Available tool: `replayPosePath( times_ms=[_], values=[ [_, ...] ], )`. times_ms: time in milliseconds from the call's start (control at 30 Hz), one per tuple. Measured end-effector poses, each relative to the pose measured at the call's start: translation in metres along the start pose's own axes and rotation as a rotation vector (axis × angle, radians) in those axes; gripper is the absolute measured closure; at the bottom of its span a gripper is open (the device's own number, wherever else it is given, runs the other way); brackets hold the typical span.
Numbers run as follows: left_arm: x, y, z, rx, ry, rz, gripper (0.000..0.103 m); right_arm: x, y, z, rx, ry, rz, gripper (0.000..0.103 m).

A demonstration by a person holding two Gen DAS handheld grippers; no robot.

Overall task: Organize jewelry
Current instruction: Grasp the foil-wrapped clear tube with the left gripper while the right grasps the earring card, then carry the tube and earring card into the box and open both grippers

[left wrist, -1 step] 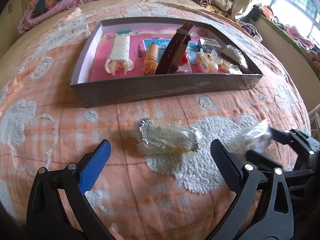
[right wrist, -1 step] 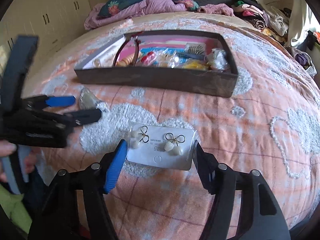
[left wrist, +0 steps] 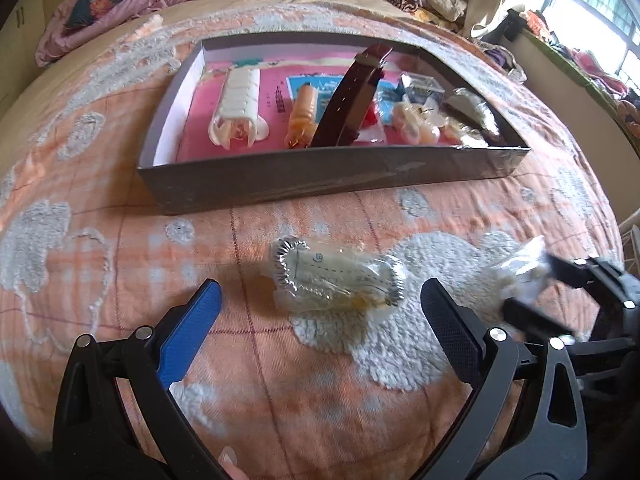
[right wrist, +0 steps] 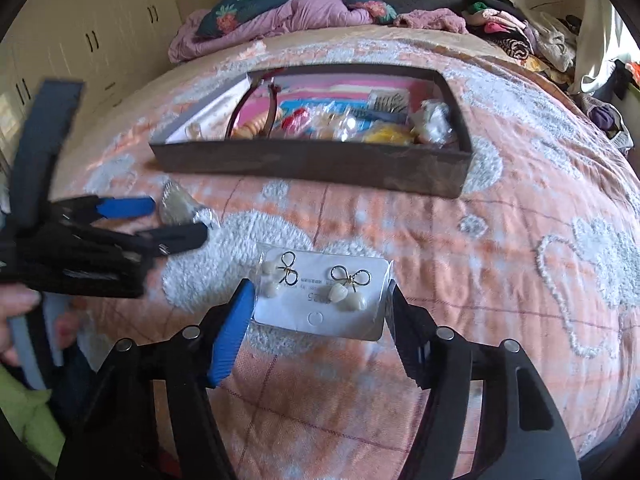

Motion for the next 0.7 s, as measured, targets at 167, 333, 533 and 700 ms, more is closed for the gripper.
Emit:
replayPosePath(
  times_ms=[167,333,533,700],
  values=[
    [0.002,-0.001,-0.006,0.009,0.025,0.006,0.039,-0.017,0.001,-0.013,-0.01,0.047,0.005,0.039],
    [-0.014,-0.006,-0.014,-0.013,0.059,0.043,0.041,-0.03,0.0,-0.028,-0.029,0.08,0.007,0.039],
    [-0.052,-0.022,-0.042,-0.054,0.159,0.048,0.041,-0.048,-0.002,-0.054,-0.065,0.138,0.026,0.039],
    [-0.075,-0.029,-0.065,-0.066,0.214,0.044,0.04,-0.06,-0.002,-0.072,-0.082,0.173,0.035,0.039]
  ],
)
Point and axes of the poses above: each gripper's, at about its wrist camera, not at the fingertips, and x roughly the way its jaws point, y to its right, z to its underside, the point moved 10 cm from there along x, roughly the way its jaws point, and after that the axes turned 12 degrees about -z, right-handed, at the moved point
